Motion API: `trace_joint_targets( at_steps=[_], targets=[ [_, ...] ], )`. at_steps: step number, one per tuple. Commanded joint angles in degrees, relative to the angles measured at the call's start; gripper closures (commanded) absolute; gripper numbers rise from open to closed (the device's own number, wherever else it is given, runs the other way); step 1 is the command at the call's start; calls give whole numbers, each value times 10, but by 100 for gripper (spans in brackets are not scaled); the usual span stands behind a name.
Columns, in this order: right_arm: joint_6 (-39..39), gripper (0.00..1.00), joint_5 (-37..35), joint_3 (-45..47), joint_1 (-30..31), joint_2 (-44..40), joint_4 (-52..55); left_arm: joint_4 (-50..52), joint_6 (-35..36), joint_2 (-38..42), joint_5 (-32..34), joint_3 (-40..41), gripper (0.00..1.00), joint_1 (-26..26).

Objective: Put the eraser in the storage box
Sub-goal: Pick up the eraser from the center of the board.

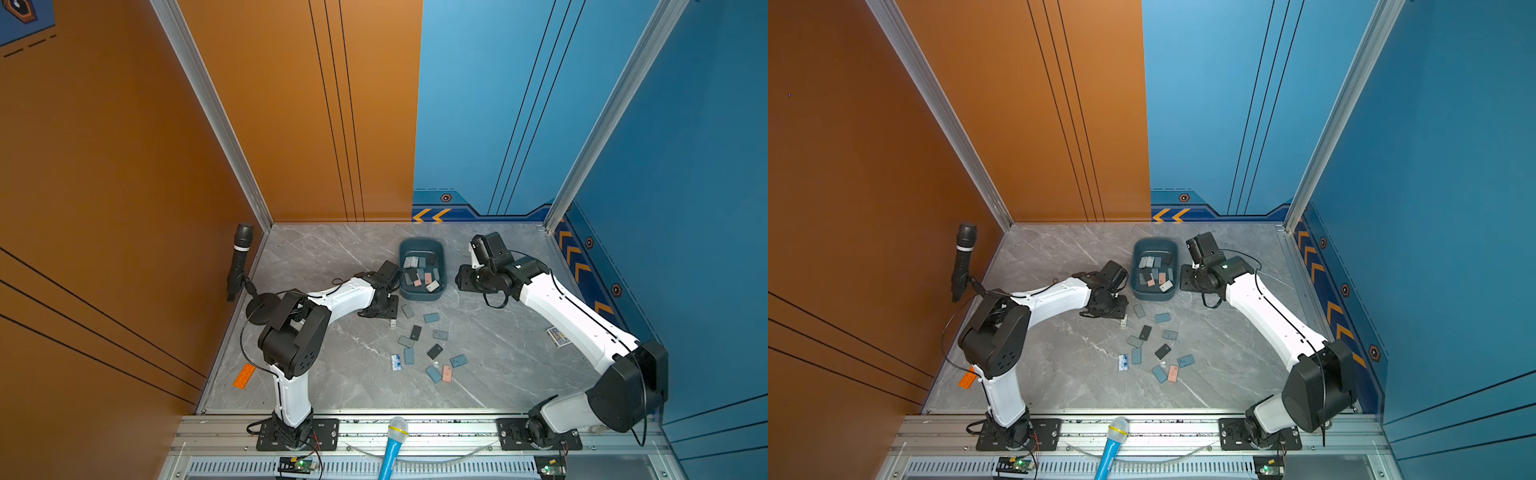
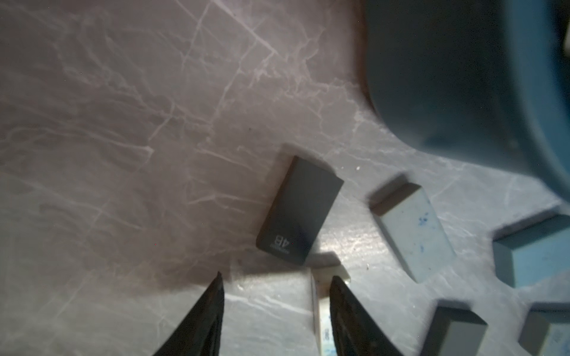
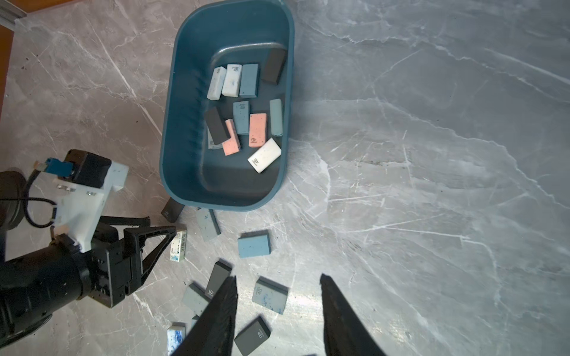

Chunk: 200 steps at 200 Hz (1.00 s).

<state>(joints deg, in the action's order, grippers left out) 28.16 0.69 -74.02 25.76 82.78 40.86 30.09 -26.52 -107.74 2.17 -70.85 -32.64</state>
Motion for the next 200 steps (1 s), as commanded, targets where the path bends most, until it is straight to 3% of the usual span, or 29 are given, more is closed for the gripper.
trace_joint_targets(
  at_steps=[1,84,164,200],
  targets=[
    [20,54,-23,24,-10,-29,-11,-15,26,-18,-25,-21,44,8],
    [33,54,-26,62,-28,-76,-12,-15,43,-64,-33,-51,48,27],
    [38,55,-22,69,-30,-82,-14,-6,42,-41,-17,-19,77,32],
    [41,55,-22,78,-29,-93,-17,-6,38,-28,-11,-5,83,32]
  ],
)
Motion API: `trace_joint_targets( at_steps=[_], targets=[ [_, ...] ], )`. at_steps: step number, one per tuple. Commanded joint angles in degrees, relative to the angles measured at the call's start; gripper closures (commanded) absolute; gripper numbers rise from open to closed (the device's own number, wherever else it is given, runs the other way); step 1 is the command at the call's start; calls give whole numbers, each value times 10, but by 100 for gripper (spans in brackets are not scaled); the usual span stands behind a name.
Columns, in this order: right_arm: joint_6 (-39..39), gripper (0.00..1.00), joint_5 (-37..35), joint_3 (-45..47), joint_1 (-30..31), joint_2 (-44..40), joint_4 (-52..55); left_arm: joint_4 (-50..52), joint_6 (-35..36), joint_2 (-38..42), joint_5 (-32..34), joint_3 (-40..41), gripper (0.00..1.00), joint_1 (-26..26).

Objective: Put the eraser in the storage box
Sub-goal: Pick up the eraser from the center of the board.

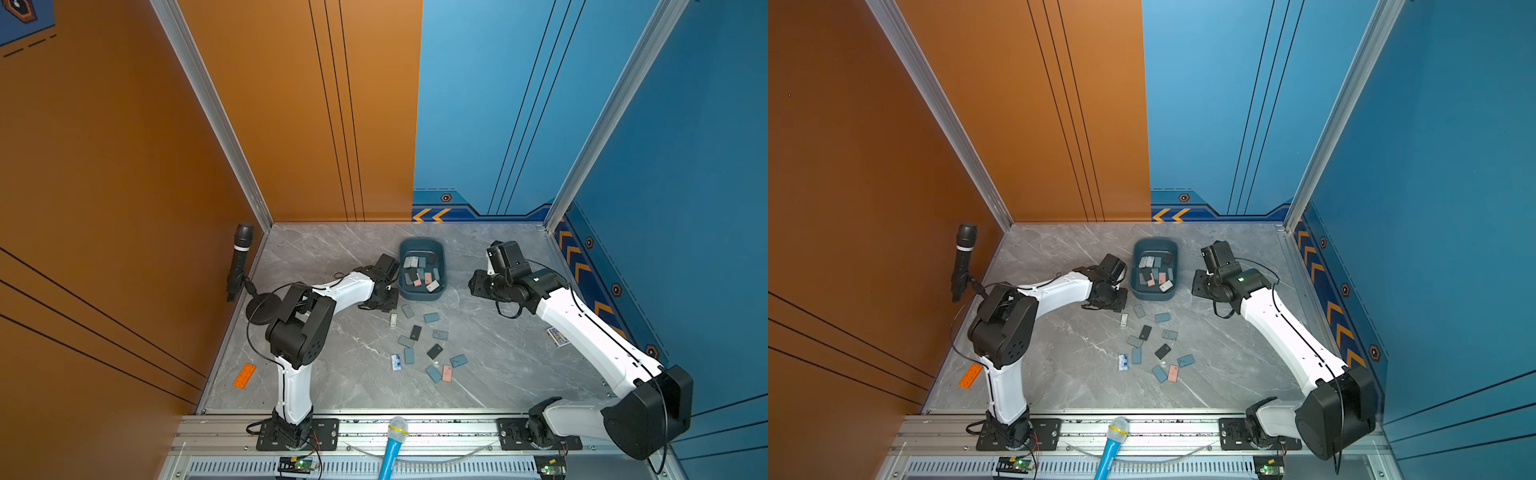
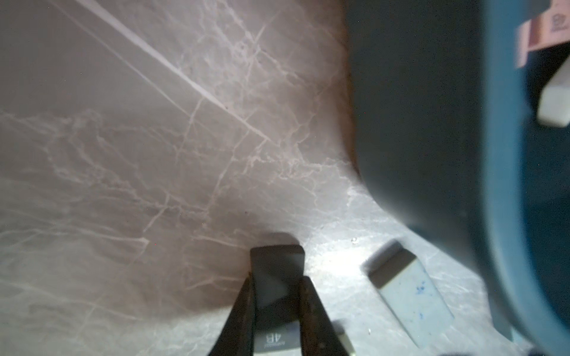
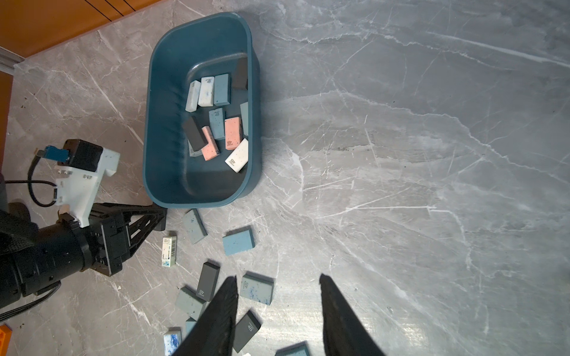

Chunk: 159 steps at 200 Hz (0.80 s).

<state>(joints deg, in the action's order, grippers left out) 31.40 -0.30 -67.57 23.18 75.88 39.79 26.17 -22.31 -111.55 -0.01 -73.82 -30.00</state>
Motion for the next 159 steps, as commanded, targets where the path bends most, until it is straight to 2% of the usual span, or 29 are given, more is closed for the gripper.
trace_joint_targets(
  at_steps=[1,96,159],
  targets=[
    [9,55,-12,14,-3,-25,-6,34,-5,10,11,25,83,5],
    [17,55,-5,46,-7,-45,-25,53,-27,98,8,30,85,6],
    [19,55,-2,64,-17,-58,-23,71,-24,128,-8,-31,83,6]
  ],
)
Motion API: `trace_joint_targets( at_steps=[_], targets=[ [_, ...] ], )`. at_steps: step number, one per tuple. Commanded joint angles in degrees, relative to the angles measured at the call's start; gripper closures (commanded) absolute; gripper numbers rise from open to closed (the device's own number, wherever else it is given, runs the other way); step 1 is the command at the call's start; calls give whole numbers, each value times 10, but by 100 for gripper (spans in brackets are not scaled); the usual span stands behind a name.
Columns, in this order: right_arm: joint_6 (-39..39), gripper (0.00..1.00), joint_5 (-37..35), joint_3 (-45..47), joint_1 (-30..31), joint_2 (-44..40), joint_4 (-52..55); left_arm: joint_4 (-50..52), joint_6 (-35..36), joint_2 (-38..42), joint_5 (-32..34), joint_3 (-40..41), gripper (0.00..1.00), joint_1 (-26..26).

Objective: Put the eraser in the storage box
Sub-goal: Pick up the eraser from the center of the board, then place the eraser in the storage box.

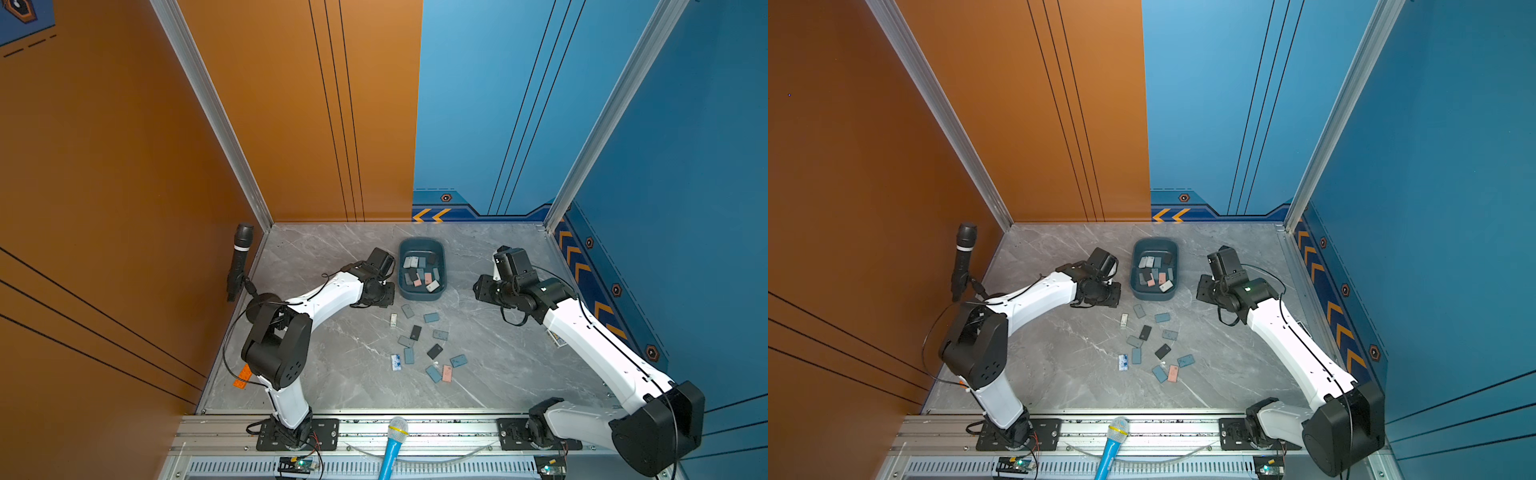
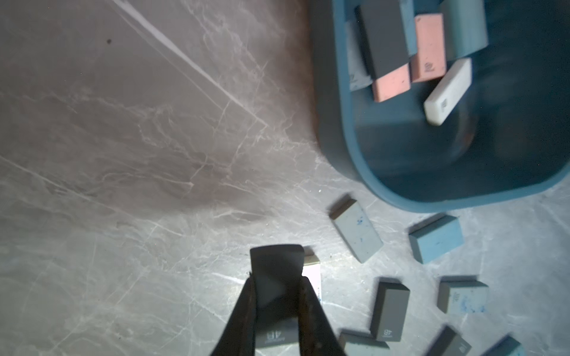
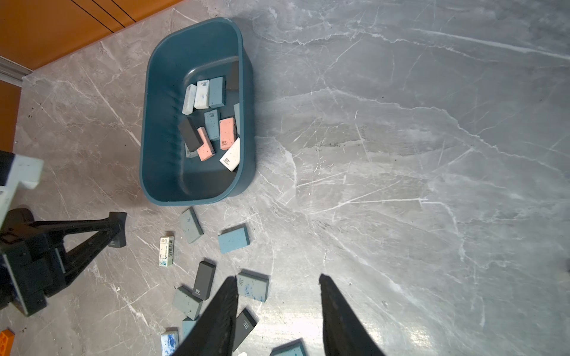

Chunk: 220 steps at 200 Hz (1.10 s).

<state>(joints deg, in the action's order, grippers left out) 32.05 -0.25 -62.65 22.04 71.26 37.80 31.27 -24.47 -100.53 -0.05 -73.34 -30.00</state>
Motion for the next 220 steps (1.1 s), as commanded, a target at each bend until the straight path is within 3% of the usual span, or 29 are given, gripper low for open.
trace_joint_targets(
  at_steps=[1,59,158,220],
  targets=[
    [12,55,-3,15,-6,-11,-4,20,-2,18,-9,-38,83,6],
    [19,55,15,40,-13,-14,-22,29,-1,-41,-52,-169,81,2],
    [32,55,23,88,-29,-60,-12,28,-51,-307,-128,-466,80,-33],
    [33,55,29,104,-46,-87,-4,29,-93,-397,-117,-537,78,-45]
  ],
)
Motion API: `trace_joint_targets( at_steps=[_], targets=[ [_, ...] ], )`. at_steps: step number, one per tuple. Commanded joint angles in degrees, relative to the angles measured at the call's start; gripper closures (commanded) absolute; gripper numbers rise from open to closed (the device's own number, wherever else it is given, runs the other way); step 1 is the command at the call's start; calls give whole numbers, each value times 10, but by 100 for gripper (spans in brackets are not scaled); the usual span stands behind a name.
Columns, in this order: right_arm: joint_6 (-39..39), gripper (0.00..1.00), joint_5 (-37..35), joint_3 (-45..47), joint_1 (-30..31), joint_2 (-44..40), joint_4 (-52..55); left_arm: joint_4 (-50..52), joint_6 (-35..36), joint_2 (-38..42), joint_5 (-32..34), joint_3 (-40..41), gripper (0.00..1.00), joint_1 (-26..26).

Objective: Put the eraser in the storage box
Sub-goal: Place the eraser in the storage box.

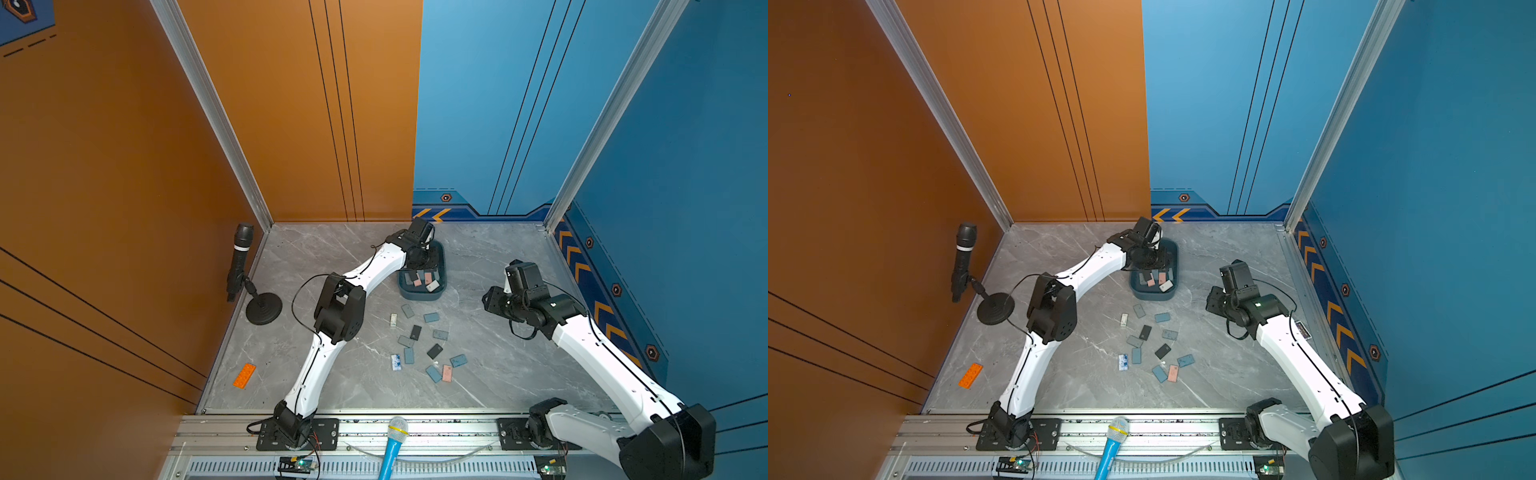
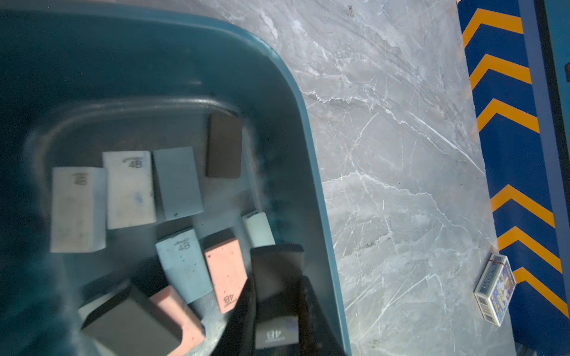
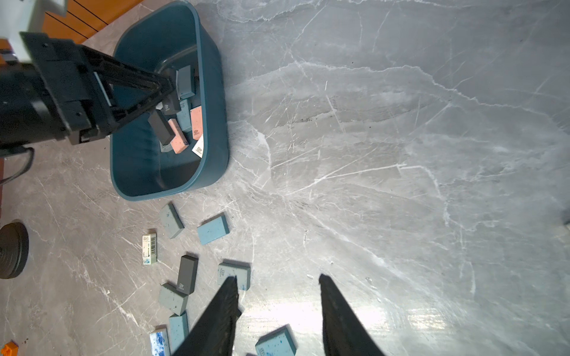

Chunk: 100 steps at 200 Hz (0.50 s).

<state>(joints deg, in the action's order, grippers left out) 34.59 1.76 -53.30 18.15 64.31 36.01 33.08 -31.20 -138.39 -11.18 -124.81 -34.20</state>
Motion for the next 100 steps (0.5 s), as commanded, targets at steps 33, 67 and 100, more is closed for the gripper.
trace_joint_targets(
  at_steps=[33,67,100],
  targets=[
    [9,55,10,19,-13,-29,20,10,-36,-36,2,-32,70,-3],
    [11,54,10,22,-16,-41,26,11,-37,-33,4,-36,60,-4],
    [15,54,10,22,-17,-49,29,10,-35,-18,9,-31,54,-4]
  ],
)
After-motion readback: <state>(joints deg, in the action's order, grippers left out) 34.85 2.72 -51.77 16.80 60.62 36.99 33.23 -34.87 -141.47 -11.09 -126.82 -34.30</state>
